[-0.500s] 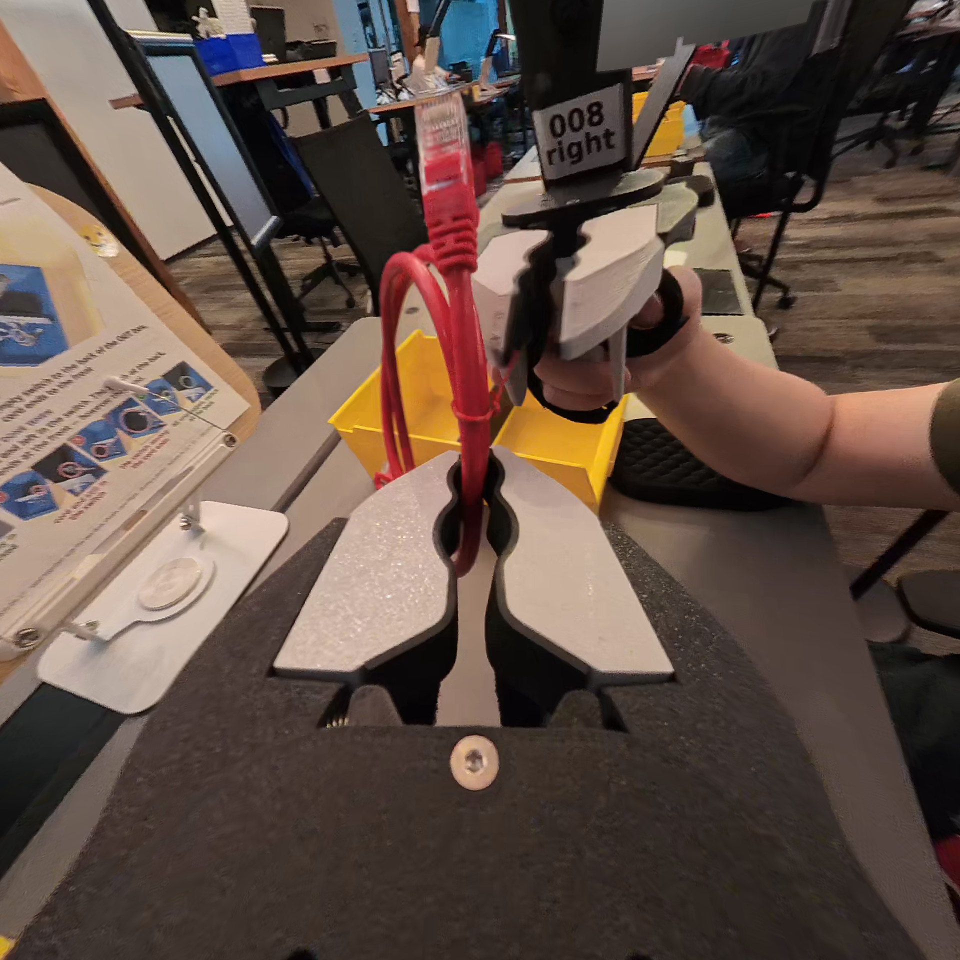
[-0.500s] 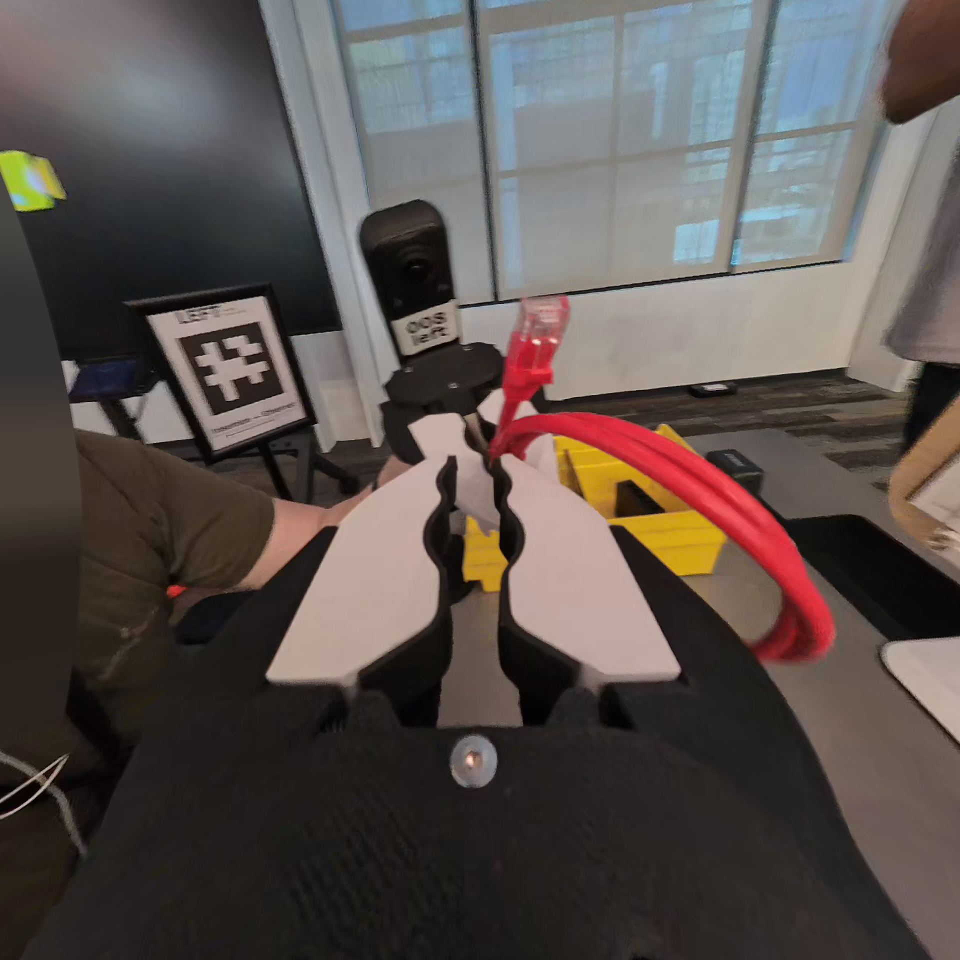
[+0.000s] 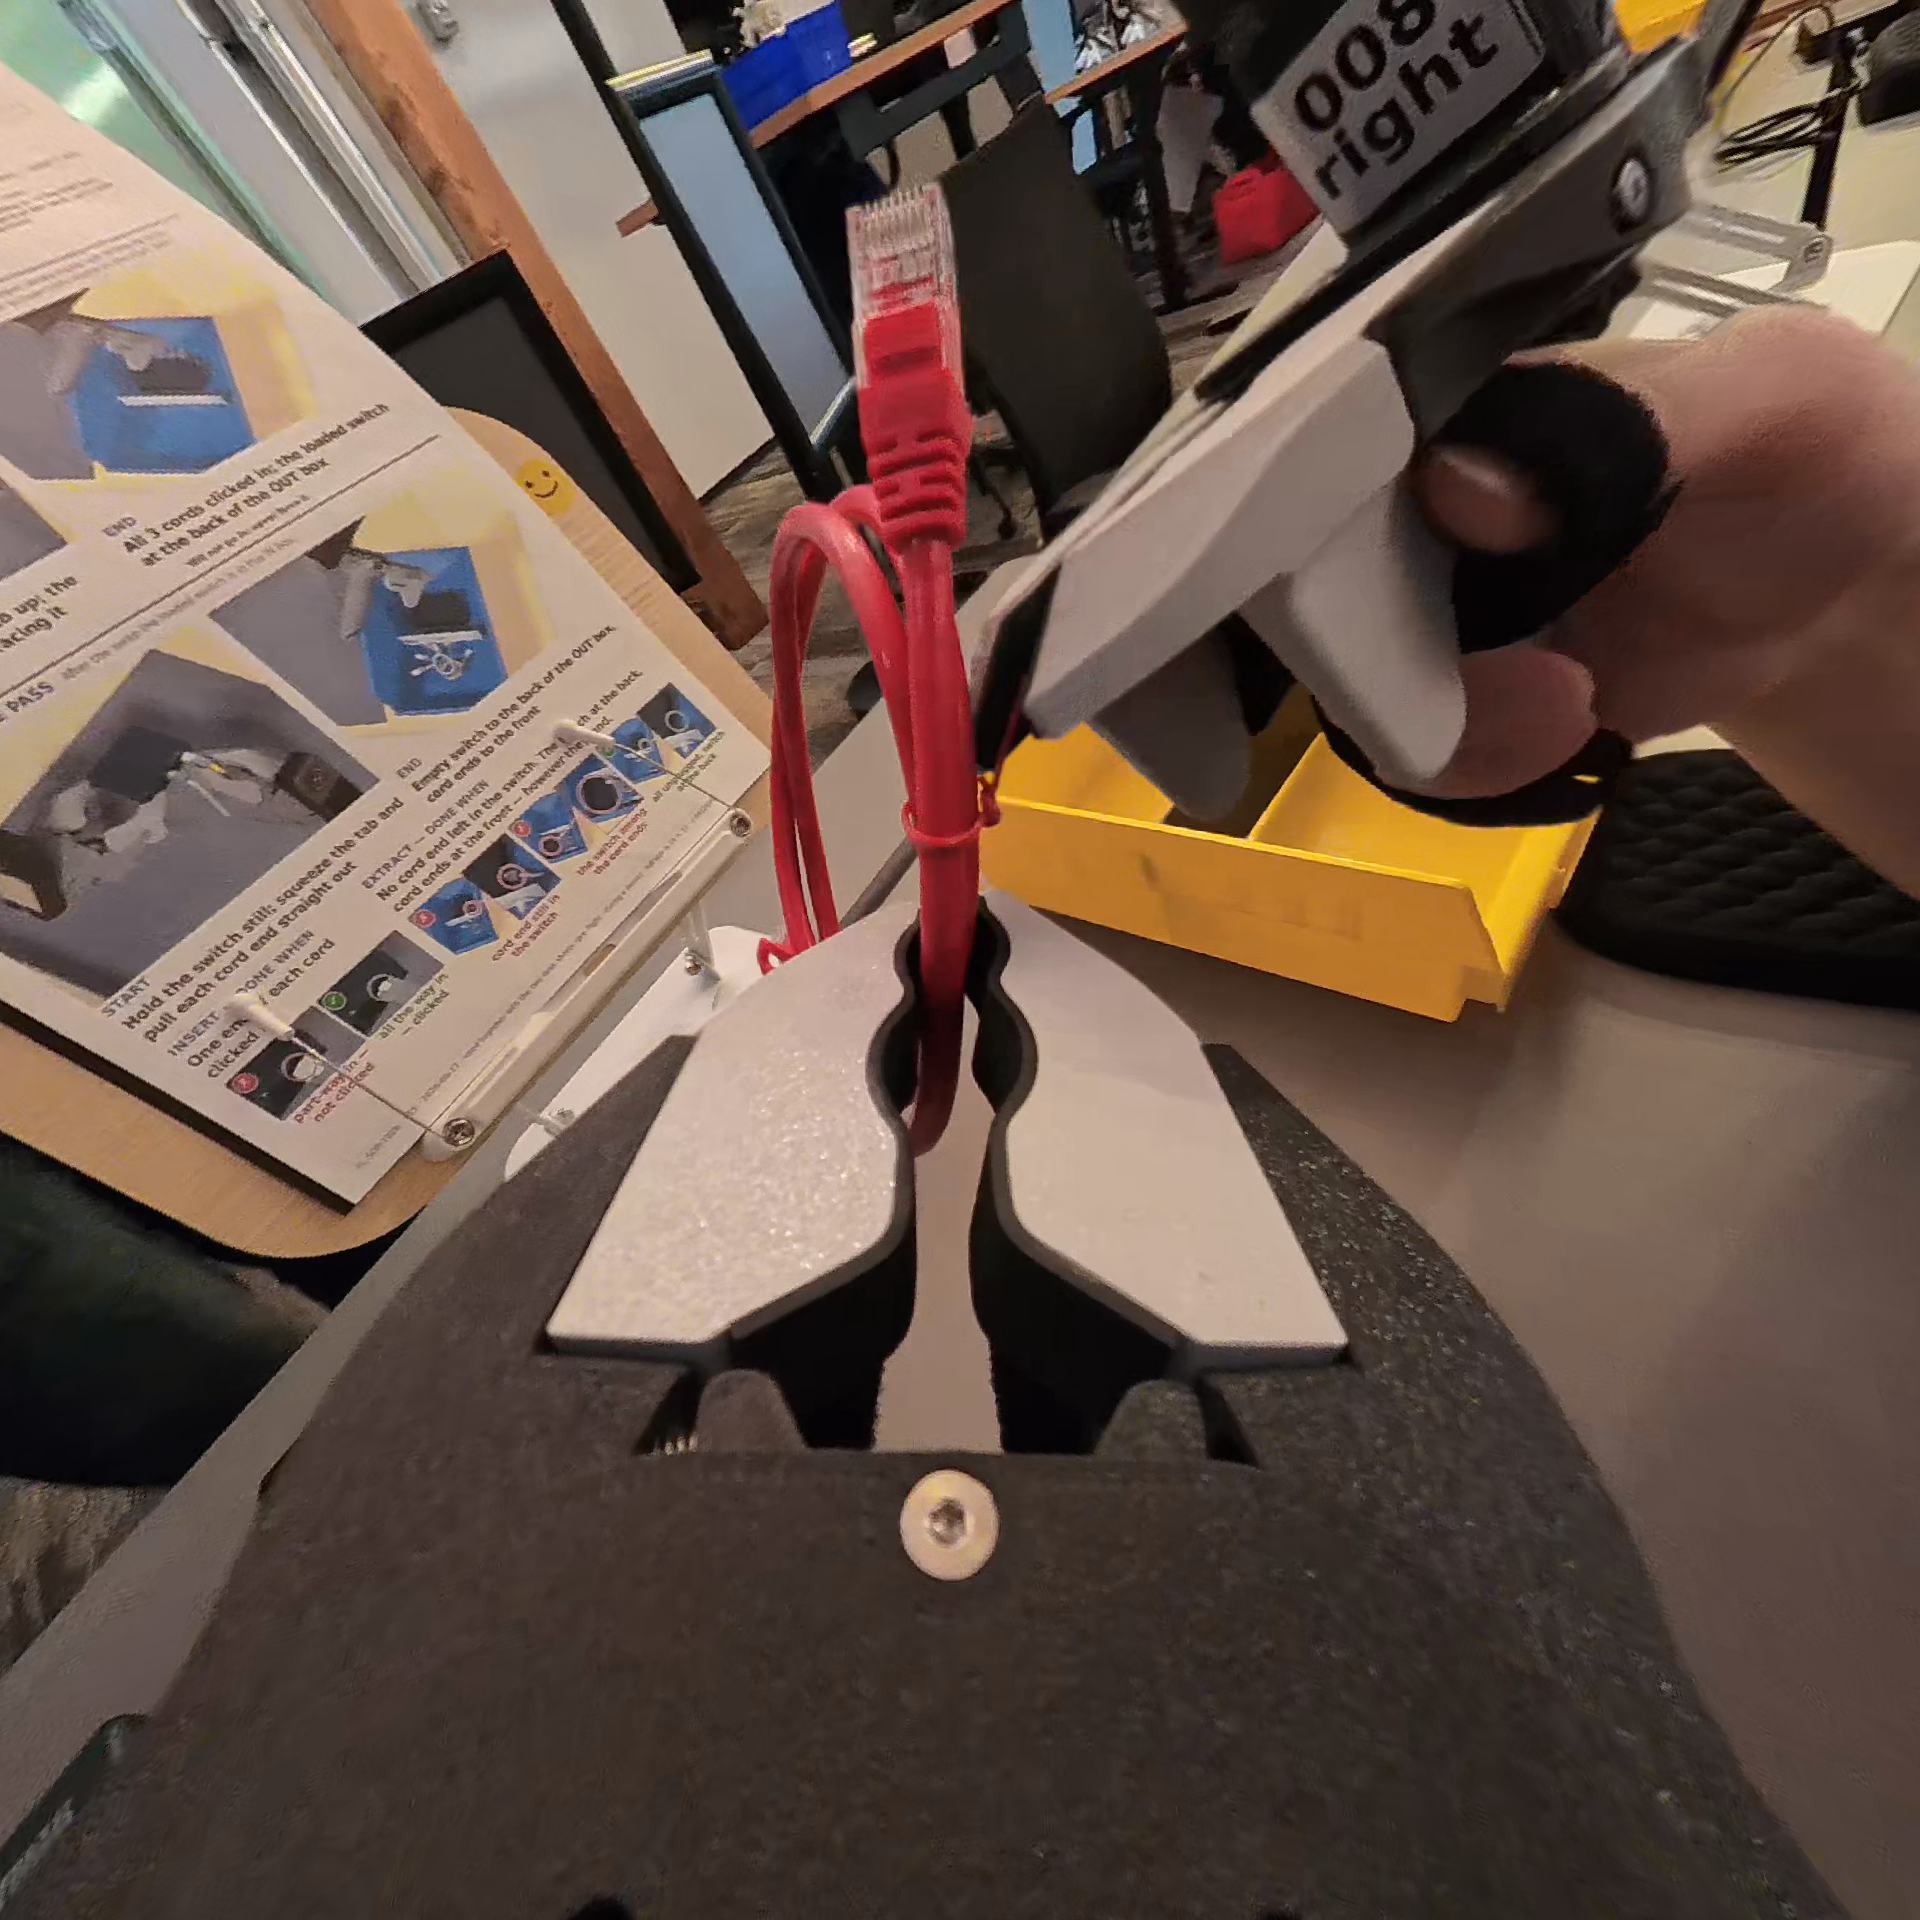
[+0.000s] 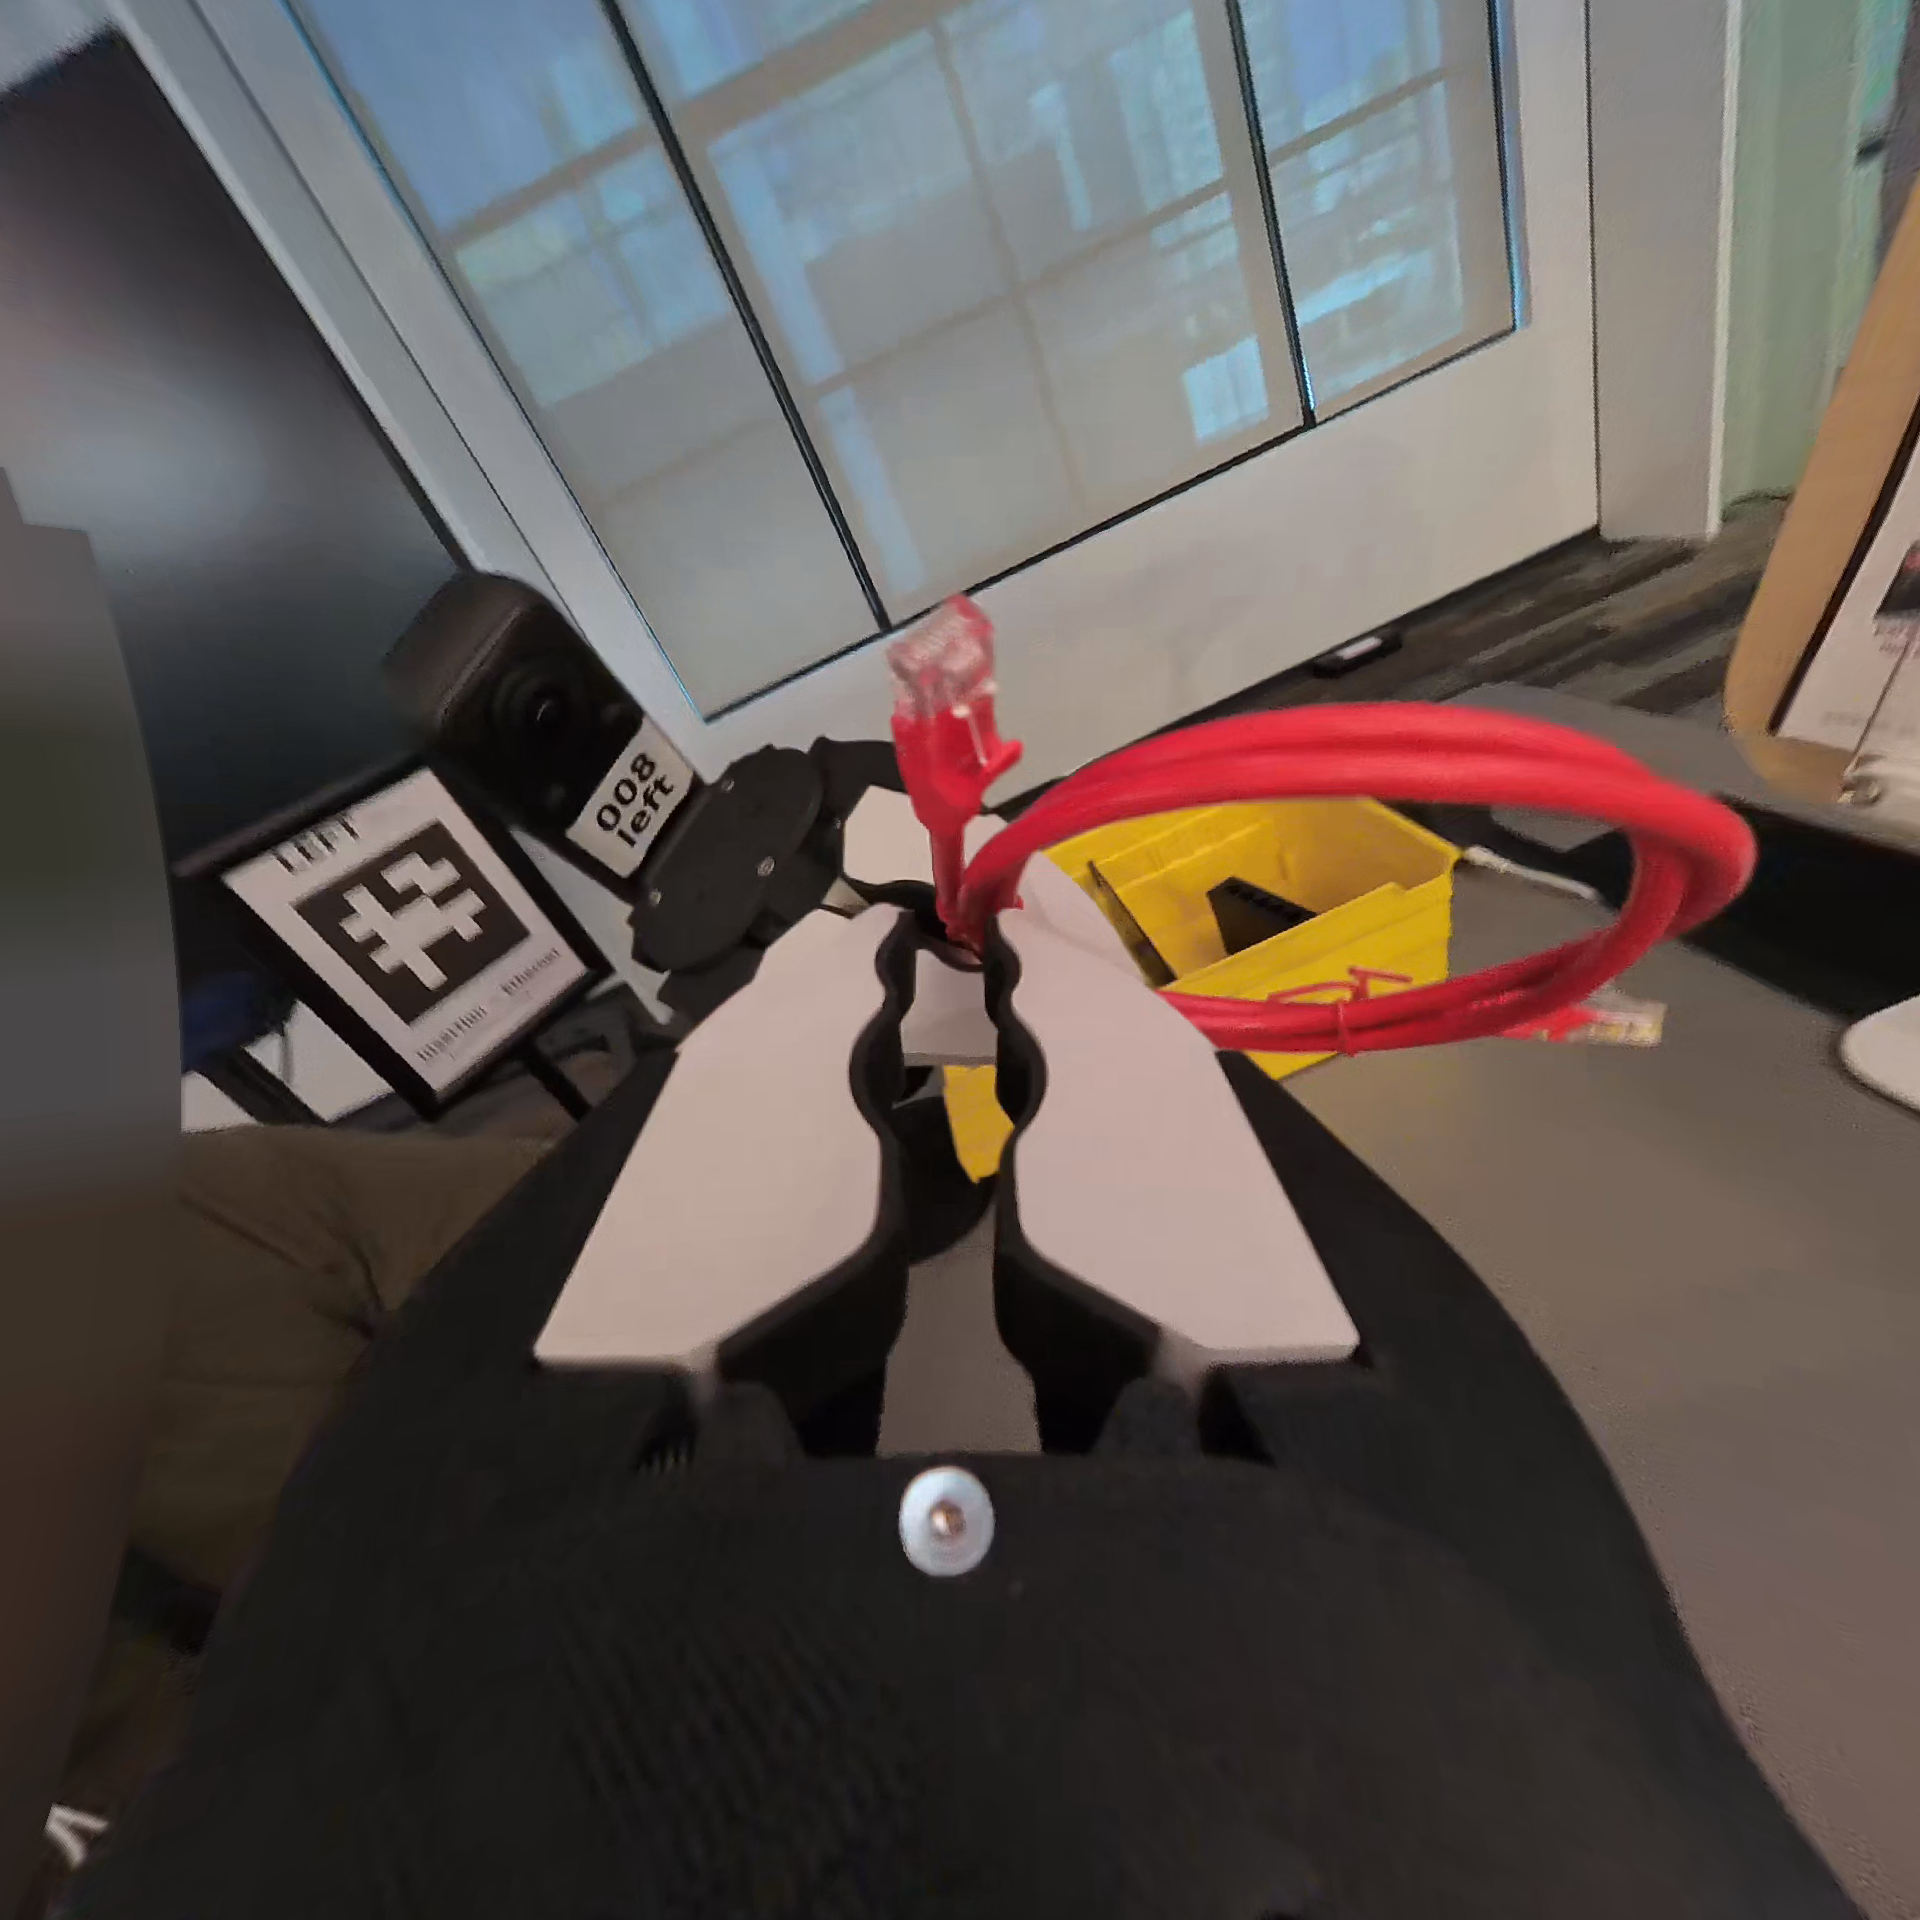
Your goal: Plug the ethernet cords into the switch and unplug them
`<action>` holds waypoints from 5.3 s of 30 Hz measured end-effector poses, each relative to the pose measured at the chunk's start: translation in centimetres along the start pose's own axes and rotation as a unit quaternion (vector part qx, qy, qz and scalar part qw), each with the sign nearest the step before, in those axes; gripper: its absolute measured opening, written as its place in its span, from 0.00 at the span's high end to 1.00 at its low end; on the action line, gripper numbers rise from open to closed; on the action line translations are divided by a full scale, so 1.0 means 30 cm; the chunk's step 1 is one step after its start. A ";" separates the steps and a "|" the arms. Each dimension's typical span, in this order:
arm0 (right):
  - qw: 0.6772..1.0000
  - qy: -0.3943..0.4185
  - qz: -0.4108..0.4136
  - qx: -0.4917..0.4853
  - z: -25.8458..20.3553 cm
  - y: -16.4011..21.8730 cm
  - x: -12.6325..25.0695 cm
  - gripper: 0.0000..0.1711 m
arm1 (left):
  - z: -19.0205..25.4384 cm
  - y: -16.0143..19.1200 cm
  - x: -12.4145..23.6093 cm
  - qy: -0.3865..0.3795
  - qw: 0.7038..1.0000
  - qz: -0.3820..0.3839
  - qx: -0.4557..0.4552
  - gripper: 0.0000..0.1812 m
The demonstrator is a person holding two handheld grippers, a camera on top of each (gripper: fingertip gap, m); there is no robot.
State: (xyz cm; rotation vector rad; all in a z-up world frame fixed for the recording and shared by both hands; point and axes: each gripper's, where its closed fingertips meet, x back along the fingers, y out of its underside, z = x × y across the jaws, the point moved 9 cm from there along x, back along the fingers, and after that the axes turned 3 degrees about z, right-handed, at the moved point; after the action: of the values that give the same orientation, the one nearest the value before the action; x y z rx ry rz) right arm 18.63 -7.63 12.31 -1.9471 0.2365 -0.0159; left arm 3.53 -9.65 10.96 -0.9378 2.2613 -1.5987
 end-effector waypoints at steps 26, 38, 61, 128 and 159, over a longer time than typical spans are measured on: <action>0.961 0.045 -0.026 0.271 -0.012 0.030 -0.023 0.99 | 0.001 0.012 -0.010 0.004 0.998 -0.029 0.059 0.97; 0.946 0.022 -0.074 0.314 -0.020 0.019 0.015 0.90 | 0.022 0.002 -0.010 0.015 0.999 -0.032 0.040 0.97; 0.951 0.166 -0.064 0.252 -0.061 0.040 -0.036 0.96 | 0.032 0.012 -0.025 -0.053 0.996 -0.057 0.033 0.97; 0.800 0.182 -0.141 0.555 -0.091 0.074 -0.033 0.99 | 0.004 0.028 -0.021 0.060 0.988 -0.053 0.128 0.97; 0.998 0.013 -0.046 0.047 0.034 0.021 0.001 0.94 | 0.025 0.013 -0.017 -0.048 0.998 -0.046 0.007 0.97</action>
State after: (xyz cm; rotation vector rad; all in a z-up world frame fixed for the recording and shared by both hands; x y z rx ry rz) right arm 18.70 -6.92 11.35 -1.8629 0.1609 -0.1109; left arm 4.18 -9.85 10.23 -1.1053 2.1689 -1.5682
